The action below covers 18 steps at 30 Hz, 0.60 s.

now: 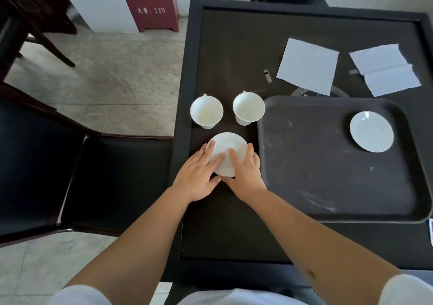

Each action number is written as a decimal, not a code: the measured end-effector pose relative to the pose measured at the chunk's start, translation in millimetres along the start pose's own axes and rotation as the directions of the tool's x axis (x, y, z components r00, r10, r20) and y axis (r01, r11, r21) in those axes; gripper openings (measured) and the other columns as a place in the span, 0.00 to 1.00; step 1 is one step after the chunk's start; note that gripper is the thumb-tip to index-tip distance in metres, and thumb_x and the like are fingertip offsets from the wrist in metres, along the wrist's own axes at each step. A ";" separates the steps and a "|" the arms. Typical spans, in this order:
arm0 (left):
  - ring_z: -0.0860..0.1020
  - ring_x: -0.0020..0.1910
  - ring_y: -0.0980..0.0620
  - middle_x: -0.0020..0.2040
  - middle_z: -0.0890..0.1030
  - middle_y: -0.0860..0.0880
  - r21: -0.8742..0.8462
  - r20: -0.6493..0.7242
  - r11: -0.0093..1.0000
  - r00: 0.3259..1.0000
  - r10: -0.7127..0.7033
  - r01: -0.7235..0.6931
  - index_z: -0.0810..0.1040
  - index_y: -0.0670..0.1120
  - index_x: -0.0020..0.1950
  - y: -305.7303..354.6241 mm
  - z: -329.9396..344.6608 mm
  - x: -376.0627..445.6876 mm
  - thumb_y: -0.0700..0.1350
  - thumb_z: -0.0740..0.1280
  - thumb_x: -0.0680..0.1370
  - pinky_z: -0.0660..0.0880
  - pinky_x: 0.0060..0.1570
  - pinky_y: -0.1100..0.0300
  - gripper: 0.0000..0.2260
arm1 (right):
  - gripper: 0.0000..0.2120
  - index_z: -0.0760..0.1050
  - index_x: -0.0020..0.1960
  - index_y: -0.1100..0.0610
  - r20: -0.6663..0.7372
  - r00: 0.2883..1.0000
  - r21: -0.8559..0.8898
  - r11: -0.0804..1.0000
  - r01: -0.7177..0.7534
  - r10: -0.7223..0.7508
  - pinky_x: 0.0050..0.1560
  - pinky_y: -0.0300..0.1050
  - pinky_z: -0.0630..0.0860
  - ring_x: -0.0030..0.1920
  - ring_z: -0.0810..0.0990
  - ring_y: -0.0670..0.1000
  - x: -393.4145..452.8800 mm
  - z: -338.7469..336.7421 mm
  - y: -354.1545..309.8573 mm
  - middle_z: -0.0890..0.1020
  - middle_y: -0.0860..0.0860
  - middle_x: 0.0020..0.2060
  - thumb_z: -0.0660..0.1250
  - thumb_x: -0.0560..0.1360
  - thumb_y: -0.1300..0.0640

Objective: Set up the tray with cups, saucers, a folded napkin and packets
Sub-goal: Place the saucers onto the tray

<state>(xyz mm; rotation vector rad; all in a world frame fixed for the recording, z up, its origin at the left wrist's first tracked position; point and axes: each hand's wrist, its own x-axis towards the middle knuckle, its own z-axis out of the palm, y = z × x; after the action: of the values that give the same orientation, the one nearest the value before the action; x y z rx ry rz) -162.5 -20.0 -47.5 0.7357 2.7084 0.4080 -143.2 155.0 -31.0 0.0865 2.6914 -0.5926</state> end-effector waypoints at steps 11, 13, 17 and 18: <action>0.49 0.79 0.43 0.80 0.43 0.47 0.017 0.055 1.000 0.998 -0.018 0.017 0.54 0.53 0.79 20.3 -12.5 -18.5 0.55 0.60 0.81 0.61 0.72 0.44 0.28 | 0.34 0.60 0.74 0.46 -0.012 0.998 -0.005 0.998 0.062 -0.062 0.66 0.58 0.68 0.72 0.52 0.59 -28.3 -19.1 6.3 0.47 0.54 0.75 0.70 0.73 0.42; 0.50 0.78 0.42 0.80 0.43 0.47 0.012 0.032 1.000 0.999 -0.016 0.016 0.54 0.53 0.78 32.2 -17.1 -22.2 0.55 0.60 0.81 0.62 0.71 0.43 0.28 | 0.34 0.61 0.74 0.47 -0.024 0.995 0.006 0.995 0.098 -0.097 0.66 0.57 0.67 0.72 0.52 0.59 -35.8 -27.6 14.0 0.49 0.53 0.75 0.70 0.73 0.42; 0.51 0.78 0.41 0.80 0.44 0.46 0.011 -0.003 1.000 1.000 -0.019 0.019 0.56 0.53 0.78 63.1 -24.2 -17.5 0.55 0.60 0.82 0.63 0.71 0.44 0.27 | 0.34 0.62 0.73 0.46 -0.032 0.992 0.030 0.992 0.127 -0.126 0.67 0.56 0.67 0.72 0.51 0.57 -46.2 -51.4 34.9 0.49 0.51 0.75 0.71 0.72 0.41; 0.51 0.78 0.41 0.80 0.44 0.46 0.012 -0.009 1.000 1.000 -0.019 0.020 0.56 0.53 0.78 71.4 -25.4 -13.7 0.55 0.59 0.82 0.64 0.71 0.44 0.26 | 0.34 0.62 0.73 0.46 -0.030 0.991 0.030 0.991 0.130 -0.129 0.67 0.55 0.66 0.72 0.51 0.57 -47.2 -58.7 41.8 0.49 0.51 0.76 0.71 0.72 0.40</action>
<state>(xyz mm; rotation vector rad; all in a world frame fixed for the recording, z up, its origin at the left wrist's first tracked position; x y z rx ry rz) -128.9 27.1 3.3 0.7119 2.7269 0.3910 -114.4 218.5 19.6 -0.0724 2.7308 -0.6776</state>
